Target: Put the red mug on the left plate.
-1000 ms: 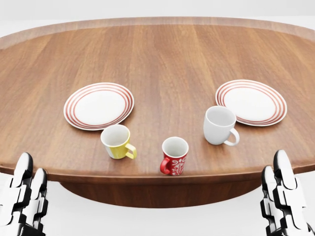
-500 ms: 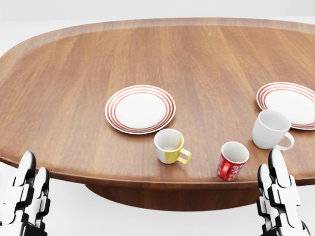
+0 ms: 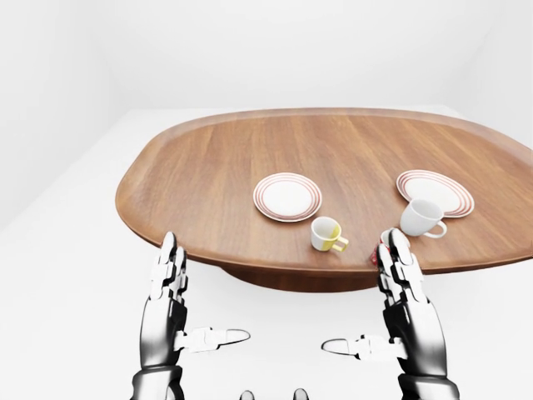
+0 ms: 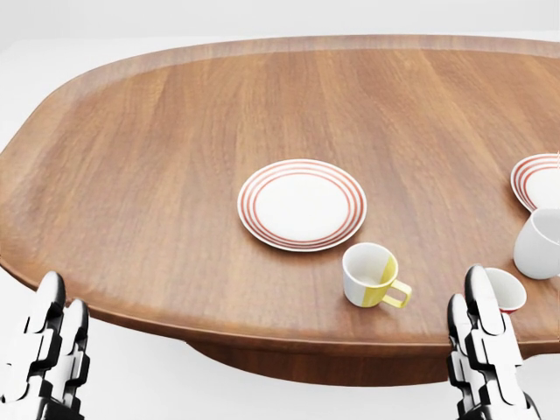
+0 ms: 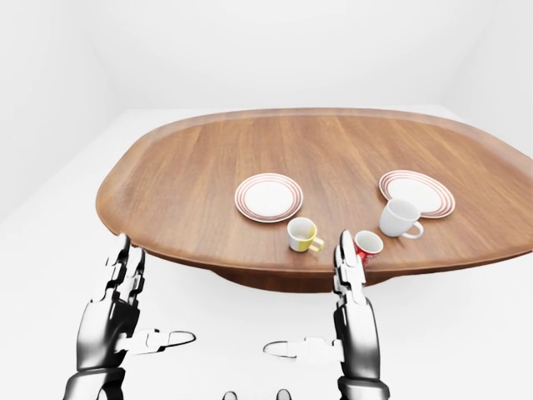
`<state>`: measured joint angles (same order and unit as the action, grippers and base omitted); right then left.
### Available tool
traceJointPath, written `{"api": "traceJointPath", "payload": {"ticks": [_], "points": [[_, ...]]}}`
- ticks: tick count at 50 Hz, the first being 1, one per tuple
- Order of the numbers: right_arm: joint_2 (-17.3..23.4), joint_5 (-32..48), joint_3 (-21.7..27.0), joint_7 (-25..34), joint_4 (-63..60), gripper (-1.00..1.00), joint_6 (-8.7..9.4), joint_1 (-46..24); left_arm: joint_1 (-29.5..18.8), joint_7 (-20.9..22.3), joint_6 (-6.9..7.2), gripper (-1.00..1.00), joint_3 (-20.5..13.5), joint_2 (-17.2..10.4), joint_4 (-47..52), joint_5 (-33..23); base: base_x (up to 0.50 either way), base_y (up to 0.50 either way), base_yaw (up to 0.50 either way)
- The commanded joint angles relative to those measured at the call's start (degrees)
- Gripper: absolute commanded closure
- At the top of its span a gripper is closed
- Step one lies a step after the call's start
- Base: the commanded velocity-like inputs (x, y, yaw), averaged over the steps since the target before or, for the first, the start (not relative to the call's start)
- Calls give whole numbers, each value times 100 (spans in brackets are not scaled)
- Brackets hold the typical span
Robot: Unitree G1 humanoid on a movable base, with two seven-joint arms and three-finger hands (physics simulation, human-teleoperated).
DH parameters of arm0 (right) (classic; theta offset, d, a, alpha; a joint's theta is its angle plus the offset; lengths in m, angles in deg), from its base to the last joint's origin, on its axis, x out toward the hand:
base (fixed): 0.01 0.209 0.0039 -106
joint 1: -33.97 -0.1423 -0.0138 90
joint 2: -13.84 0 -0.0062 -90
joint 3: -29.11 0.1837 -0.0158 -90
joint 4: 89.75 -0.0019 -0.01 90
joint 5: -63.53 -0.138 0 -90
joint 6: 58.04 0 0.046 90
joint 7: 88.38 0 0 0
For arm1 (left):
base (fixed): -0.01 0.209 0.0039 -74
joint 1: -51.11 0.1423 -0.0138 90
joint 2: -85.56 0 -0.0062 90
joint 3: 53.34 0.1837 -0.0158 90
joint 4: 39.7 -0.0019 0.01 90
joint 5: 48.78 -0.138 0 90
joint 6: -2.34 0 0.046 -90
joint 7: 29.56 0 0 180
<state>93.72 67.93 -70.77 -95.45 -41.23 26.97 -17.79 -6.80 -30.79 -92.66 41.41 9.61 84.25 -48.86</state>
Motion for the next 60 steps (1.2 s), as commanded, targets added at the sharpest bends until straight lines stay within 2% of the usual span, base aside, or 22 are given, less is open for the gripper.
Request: {"api": "traceJointPath", "payload": {"ticks": [1,7,39,44,60], "points": [[65,-97,-25,102,0,-100,0,-100,-60,0,0,-100,16,6,-18,2,50,0,0],[39,-92,-16,244,24,-100,0,-197,-84,1,0,-100,42,1,-6,-22,50,0,0],[12,8,-27,171,52,-100,0,-227,-102,-7,0,-100,49,-8,-7,-28,50,0,0],[7,237,-72,47,36,-100,0,-267,-87,8,0,-100,34,-5,-6,-9,50,16,0],[20,167,-13,37,29,-100,0,-282,-135,14,0,-100,50,3,-51,-44,51,19,0]]}}
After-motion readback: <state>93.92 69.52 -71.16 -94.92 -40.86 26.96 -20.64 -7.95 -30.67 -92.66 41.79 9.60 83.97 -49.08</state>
